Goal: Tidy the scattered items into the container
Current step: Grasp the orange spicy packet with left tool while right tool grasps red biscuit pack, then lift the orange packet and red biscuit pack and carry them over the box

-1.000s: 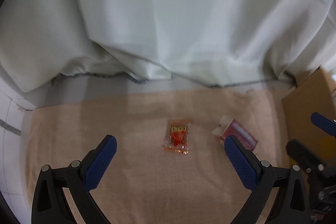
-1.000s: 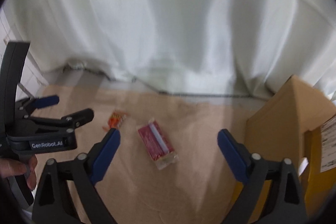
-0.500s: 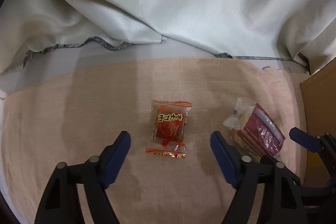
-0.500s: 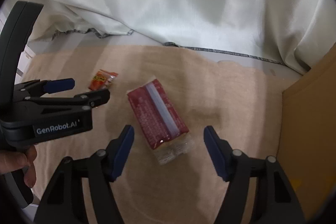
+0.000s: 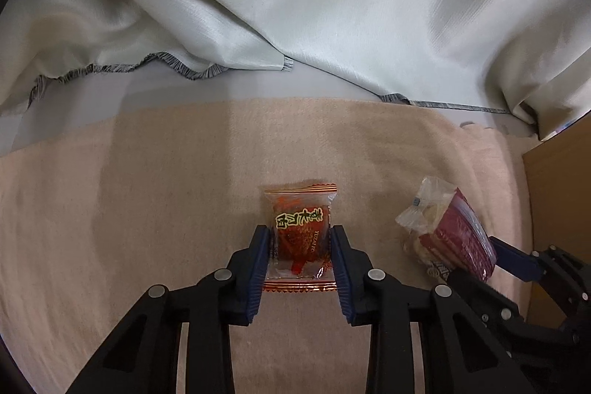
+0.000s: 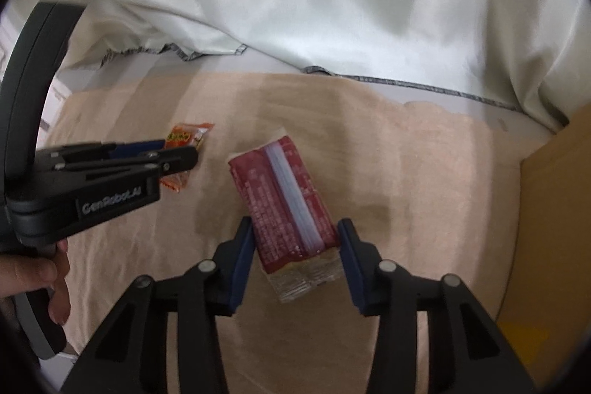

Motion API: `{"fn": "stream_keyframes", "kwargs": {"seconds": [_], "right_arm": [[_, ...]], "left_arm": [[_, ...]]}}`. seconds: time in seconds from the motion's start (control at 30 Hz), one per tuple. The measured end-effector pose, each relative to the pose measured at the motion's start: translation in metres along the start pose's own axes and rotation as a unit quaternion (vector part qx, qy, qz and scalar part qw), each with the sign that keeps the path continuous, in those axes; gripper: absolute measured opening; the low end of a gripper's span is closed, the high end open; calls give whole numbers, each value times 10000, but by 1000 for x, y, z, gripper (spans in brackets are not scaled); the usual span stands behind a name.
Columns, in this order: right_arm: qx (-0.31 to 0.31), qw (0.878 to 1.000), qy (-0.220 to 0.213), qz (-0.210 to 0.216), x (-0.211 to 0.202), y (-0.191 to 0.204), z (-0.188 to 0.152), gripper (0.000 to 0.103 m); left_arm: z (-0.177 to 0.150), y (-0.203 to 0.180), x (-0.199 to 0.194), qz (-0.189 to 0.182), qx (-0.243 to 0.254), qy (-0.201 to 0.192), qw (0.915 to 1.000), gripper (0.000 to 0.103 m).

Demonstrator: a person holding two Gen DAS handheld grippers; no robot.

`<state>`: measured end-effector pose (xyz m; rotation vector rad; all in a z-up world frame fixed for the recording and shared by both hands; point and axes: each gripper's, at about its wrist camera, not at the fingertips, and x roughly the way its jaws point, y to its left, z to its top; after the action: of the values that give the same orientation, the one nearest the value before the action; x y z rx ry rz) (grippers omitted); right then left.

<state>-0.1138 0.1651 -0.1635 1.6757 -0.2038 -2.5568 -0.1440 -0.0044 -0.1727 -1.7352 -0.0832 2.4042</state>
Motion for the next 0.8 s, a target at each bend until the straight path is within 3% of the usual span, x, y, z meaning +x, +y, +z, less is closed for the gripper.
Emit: {"fn": "stream_keyframes", "kwargs": {"seconds": [0.47, 0.8], "right_arm": [[12, 9990, -368, 267, -61, 16, -10, 49], [15, 9957, -848, 366, -124, 25, -14, 49]], "left_arm": [[-23, -6, -81, -93, -83, -367, 9992, 34], [-41, -24, -152, 165, -84, -878, 9960, 34]]}}
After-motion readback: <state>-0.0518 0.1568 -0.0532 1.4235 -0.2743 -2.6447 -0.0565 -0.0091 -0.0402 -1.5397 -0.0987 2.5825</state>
